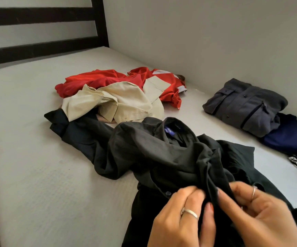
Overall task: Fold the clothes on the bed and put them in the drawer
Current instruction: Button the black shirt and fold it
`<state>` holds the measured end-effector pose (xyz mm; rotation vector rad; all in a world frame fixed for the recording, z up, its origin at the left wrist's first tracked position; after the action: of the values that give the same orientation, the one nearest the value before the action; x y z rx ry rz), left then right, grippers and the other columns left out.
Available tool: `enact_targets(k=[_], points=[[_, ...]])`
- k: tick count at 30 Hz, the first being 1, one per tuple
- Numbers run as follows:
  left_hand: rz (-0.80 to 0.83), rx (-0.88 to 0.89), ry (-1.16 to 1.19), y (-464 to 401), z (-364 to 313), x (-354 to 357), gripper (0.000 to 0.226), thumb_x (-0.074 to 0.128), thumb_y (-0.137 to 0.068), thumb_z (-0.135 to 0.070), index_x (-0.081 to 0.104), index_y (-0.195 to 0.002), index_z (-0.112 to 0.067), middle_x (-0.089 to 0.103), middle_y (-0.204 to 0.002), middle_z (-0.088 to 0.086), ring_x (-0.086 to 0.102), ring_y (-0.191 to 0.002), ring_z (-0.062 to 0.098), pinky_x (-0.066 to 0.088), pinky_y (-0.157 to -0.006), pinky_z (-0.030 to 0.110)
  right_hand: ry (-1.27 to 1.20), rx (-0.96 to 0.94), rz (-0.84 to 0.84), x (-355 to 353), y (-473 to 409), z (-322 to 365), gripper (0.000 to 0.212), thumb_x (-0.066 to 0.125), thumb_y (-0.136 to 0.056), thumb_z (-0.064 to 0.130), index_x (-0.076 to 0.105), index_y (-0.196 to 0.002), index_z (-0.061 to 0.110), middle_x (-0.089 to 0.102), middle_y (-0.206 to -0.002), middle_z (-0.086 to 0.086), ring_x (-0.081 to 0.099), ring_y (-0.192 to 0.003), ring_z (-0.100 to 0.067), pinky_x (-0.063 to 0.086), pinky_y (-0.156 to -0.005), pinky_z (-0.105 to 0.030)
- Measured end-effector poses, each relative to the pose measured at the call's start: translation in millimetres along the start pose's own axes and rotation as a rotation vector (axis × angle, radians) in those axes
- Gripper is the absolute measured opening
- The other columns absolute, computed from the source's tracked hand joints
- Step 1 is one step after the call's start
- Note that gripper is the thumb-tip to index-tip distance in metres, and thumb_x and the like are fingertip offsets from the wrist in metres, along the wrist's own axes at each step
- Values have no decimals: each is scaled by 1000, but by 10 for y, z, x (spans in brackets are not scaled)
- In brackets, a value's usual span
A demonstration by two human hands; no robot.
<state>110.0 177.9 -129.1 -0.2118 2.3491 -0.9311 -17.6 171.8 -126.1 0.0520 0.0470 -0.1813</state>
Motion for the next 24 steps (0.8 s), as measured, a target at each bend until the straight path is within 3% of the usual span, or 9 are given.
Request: enact_targets(k=[4,7,9,11,14,16,19,22,24], points=[[-22,21,58,-487,-262,28,25,52,-93,-27,70,-99,-11,66,-94,-3,65,-83,12,53,-73,25,26,-141,127,-74,-161,540,66,78,-43,71,77,-88,23,75,-81,-10,71,-71,-15,55,-63,-20],[68,-16,103,-882,-485,1,20,50,-90,-36,62,-94,-20,58,-87,-11,58,-76,4,48,-68,19,63,-196,158,-228,-295,901,15,65,-81,21,76,-84,12,75,-82,-11,73,-80,-22,58,-72,-28],[157,-26,115,-1055,-602,20,16,53,-87,-39,55,-83,-24,54,-78,-12,54,-71,5,47,-65,20,169,-224,180,-324,-364,1061,24,54,-90,-1,74,-80,6,74,-80,-13,72,-79,-22,57,-70,-27],[185,-39,123,-1228,-718,-15,22,58,-85,-37,51,-72,-20,54,-68,-7,53,-63,9,48,-61,26,247,-277,207,-392,-378,1242,24,53,-92,-2,71,-78,6,72,-79,-18,69,-74,-20,53,-67,-29],[139,45,17,-1524,-925,-132,26,62,-82,-30,47,-65,-17,52,-60,-6,51,-58,9,42,-55,20,378,-400,228,-401,-540,1578,18,57,-92,1,67,-77,0,68,-77,-24,58,-70,-17,50,-66,-41],[101,137,-97,-1818,-1076,-201,23,61,-84,-27,46,-69,-17,58,-67,1,56,-66,18,39,-59,24,574,-560,171,-373,-782,1917,18,59,-86,15,65,-71,7,64,-69,-17,55,-67,-16,47,-66,-46],[139,150,-309,-2518,-1089,-260,15,58,-85,-25,53,-78,-13,64,-85,16,60,-83,36,38,-64,33,900,-770,-49,-341,-1242,2491,13,58,-83,13,68,-78,18,62,-75,-6,61,-78,-25,46,-68,-36],[179,142,-571,-3130,-980,-490,15,58,-85,-19,59,-80,-5,62,-85,17,60,-86,35,36,-65,29,1256,-726,-342,-500,-1546,2862,16,55,-85,6,63,-99,7,55,-90,-15,60,-91,-38,41,-66,-34],[327,162,-650,-3165,-928,-562,14,59,-84,-17,55,-73,-10,60,-77,9,58,-79,28,33,-63,26,1350,-682,-284,-619,-1625,2914,11,55,-87,6,61,-96,3,56,-90,-17,59,-88,-38,44,-67,-35]])
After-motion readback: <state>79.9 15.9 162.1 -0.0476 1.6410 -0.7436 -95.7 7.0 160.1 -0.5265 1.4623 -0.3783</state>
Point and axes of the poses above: each hand's wrist, its own y-axis away from the middle knuckle, its own x-axis out of the palm, z = x × y, the point moved 6 cm from there along -y, towards the middle knuckle
